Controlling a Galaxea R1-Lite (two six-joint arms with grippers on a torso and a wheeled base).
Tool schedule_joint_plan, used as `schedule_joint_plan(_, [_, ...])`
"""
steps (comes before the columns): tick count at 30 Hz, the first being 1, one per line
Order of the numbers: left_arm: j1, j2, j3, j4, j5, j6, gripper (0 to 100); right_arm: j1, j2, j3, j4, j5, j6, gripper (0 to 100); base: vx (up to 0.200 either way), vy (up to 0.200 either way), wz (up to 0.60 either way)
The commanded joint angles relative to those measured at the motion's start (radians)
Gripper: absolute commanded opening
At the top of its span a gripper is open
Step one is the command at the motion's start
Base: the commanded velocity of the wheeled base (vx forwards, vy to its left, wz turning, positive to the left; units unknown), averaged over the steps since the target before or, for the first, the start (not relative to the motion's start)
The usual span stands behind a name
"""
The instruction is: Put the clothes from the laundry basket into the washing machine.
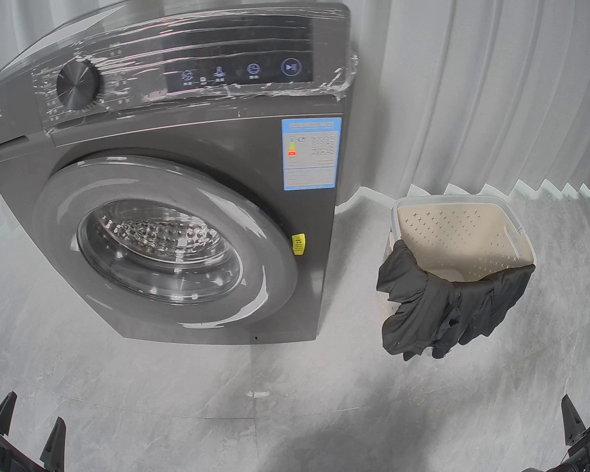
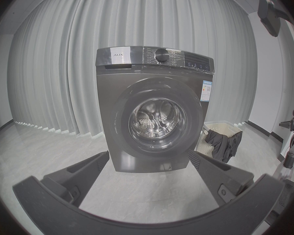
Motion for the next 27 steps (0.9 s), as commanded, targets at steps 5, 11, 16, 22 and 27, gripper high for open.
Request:
schedule_joint_plan(5, [0.000, -0.016, 0.016, 0.000, 0.000, 0.000, 100, 0.000, -0.016, 0.018, -0.001, 0.001, 0.000, 100, 0.000, 0.200, 0.00])
schedule_joint_plan(11, [0.000, -0.016, 0.015, 0.000, 0.000, 0.000, 100, 0.000, -0.016, 0.018, -0.001, 0.001, 0.000, 100, 0.000, 0.200, 0.00])
schedule_joint_plan(16, [0.000, -0.016, 0.016, 0.000, 0.000, 0.000, 100, 0.000, -0.016, 0.018, -0.001, 0.001, 0.000, 100, 0.000, 0.040, 0.00])
schedule_joint_plan(22, [0.000, -0.015, 0.016, 0.000, 0.000, 0.000, 100, 0.000, -0.016, 0.018, -0.001, 0.001, 0.000, 100, 0.000, 0.000, 0.00])
schedule_joint_plan(27, [0.000, -0.016, 0.016, 0.000, 0.002, 0.000, 100, 0.000, -0.016, 0.018, -0.001, 0.001, 0.000, 100, 0.000, 0.000, 0.00])
